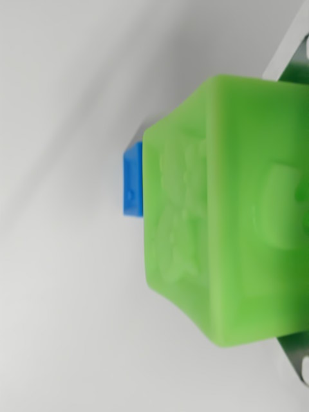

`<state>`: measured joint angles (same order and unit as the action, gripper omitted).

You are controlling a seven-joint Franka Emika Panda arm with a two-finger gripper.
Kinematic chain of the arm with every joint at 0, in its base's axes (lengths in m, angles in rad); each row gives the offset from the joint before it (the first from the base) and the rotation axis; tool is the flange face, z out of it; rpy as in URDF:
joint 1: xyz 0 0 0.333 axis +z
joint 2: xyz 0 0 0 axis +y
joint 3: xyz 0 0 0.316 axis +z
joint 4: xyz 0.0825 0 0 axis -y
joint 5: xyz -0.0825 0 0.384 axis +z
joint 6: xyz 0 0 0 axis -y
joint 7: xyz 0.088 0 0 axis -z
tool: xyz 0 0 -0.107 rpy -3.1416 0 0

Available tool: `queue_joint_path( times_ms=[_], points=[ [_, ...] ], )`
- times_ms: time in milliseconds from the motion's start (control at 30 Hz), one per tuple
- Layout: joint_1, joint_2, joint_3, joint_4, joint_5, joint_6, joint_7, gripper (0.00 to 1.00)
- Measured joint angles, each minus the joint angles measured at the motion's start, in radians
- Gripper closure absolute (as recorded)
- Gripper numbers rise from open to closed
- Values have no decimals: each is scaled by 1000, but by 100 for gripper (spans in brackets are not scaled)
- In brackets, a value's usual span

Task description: Stack cube

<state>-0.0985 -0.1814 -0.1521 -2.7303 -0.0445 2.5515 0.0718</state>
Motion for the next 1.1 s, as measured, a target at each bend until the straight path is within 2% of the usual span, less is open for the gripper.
queue_joint_path(
  times_ms=[500, 667, 933, 1100],
  points=[
    [-30, -26, -31, 12, -13, -37, -88, 100],
    [-31, 12, -32, 8, -13, 0, -95, 100],
    [-29, 87, -32, 0, 2, 80, -109, 100],
    [-27, 135, -32, -3, 19, 130, -120, 100]
  ],
)
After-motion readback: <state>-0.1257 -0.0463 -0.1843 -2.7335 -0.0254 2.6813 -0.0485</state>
